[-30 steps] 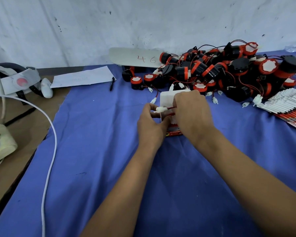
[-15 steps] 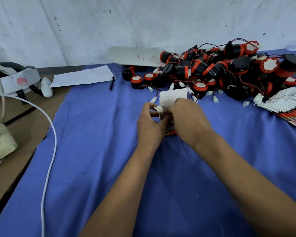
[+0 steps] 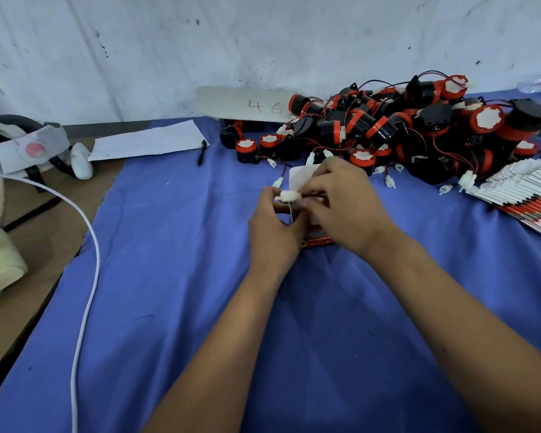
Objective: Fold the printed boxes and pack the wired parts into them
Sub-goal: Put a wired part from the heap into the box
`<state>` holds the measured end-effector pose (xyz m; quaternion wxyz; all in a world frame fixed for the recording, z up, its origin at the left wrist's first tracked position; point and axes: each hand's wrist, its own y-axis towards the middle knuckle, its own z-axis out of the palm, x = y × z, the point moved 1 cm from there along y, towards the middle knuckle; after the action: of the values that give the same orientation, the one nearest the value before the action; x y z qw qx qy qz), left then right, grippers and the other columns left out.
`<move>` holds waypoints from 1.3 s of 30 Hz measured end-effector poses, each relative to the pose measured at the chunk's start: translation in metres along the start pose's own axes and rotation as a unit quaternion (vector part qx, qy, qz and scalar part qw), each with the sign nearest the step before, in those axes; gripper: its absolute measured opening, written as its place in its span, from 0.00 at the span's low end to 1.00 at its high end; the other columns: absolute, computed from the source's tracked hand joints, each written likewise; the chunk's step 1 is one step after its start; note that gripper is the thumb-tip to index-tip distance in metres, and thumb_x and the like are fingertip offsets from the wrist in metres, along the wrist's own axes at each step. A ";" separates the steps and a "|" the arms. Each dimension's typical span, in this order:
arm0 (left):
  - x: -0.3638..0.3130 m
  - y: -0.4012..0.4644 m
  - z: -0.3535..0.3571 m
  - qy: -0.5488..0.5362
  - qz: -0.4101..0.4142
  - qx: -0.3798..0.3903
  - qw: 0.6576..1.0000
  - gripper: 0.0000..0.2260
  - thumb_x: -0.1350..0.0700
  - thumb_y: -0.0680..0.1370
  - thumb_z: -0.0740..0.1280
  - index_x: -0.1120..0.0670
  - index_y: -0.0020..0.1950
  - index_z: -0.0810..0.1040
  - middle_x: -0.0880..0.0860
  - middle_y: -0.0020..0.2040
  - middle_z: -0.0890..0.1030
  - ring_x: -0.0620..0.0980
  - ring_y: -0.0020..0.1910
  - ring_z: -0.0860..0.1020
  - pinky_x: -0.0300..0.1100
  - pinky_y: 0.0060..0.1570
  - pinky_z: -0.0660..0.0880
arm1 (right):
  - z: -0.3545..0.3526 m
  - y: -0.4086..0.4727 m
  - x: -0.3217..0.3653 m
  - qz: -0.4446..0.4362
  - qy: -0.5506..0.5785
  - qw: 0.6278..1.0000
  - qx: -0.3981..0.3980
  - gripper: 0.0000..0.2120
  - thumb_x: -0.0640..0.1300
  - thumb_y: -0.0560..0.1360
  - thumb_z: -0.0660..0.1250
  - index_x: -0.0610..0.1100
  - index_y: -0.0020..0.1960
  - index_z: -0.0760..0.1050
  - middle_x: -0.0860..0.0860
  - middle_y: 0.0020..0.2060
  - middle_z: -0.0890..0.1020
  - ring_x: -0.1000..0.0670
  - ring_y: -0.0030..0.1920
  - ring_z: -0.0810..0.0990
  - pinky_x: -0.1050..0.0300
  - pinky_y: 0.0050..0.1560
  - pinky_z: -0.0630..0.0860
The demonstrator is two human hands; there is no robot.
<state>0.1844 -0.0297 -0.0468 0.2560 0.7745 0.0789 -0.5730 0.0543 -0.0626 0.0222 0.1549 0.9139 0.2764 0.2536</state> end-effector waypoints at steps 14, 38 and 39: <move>-0.004 0.000 0.000 0.022 -0.015 0.003 1.000 0.15 0.53 0.75 0.77 0.47 0.51 0.72 0.45 0.48 0.81 0.50 0.44 0.82 0.37 0.37 0.75 | -0.048 0.005 -0.005 0.106 0.064 0.991 -0.050 0.06 0.37 0.77 0.71 0.37 0.44 0.85 0.43 0.37 0.85 0.44 0.41 0.84 0.47 0.50 0.81; -0.004 -0.003 0.002 0.034 0.042 -0.006 0.999 0.15 0.58 0.76 0.76 0.47 0.48 0.69 0.42 0.41 0.77 0.39 0.31 0.75 0.29 0.31 0.69 | -0.061 -0.001 0.001 0.086 0.033 0.994 0.062 0.07 0.34 0.78 0.68 0.45 0.44 0.76 0.48 0.39 0.84 0.52 0.36 0.85 0.57 0.36 0.79; -0.004 -0.003 0.002 0.033 0.061 -0.005 0.998 0.15 0.59 0.76 0.76 0.49 0.48 0.69 0.44 0.39 0.76 0.41 0.31 0.74 0.30 0.30 0.69 | -0.067 -0.003 -0.001 0.084 0.033 0.992 0.086 0.08 0.34 0.78 0.67 0.45 0.45 0.76 0.49 0.35 0.84 0.56 0.31 0.84 0.61 0.32 0.76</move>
<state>0.1800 -0.0277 -0.0449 0.2920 0.7951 0.0428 -0.5298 0.0159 -0.0513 0.0760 0.0450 0.9349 0.2240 0.2715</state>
